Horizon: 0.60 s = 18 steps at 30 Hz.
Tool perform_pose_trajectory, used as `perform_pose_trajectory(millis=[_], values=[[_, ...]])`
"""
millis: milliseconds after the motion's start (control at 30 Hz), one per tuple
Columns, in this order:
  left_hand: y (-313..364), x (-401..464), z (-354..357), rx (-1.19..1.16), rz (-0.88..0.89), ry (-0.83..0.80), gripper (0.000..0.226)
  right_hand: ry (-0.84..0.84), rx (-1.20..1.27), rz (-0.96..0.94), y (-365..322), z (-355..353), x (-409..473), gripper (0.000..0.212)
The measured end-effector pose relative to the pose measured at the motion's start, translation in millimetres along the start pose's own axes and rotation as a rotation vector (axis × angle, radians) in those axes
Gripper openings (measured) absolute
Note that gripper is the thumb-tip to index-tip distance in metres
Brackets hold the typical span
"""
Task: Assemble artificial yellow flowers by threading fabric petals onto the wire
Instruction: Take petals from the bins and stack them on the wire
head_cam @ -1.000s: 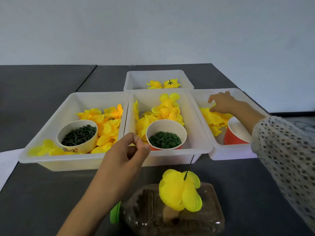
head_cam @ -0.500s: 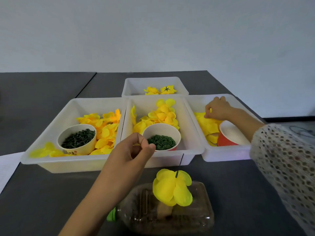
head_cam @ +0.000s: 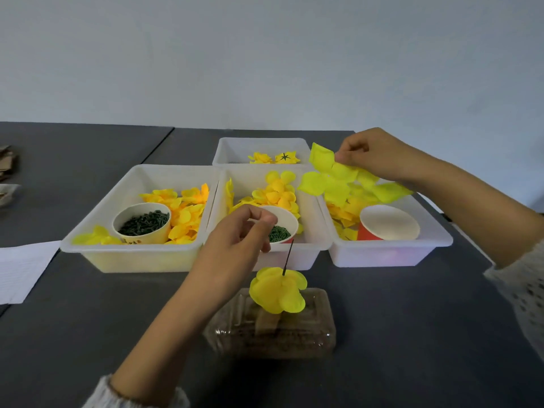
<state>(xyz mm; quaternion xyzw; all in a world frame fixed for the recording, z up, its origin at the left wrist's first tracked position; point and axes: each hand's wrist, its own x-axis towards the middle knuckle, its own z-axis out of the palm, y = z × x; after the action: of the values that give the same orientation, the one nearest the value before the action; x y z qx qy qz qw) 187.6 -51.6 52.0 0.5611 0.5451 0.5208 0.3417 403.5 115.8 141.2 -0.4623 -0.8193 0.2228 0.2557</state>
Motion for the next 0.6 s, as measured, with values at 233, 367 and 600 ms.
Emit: perform_pose_trajectory(millis=[233, 367, 600], values=[[8, -8, 5, 0.032, 0.021, -0.074, 0.045, -0.303, 0.166, -0.039, -49, 35, -55, 0.025], [4, -5, 3, 0.066, 0.009, -0.07, 0.044, -0.314, 0.204, -0.012, -48, 55, -59, 0.03], [-11, -4, -3, 0.141, -0.047, -0.106, 0.052, -0.265, 0.175, 0.082, -19, 80, -61, 0.042]])
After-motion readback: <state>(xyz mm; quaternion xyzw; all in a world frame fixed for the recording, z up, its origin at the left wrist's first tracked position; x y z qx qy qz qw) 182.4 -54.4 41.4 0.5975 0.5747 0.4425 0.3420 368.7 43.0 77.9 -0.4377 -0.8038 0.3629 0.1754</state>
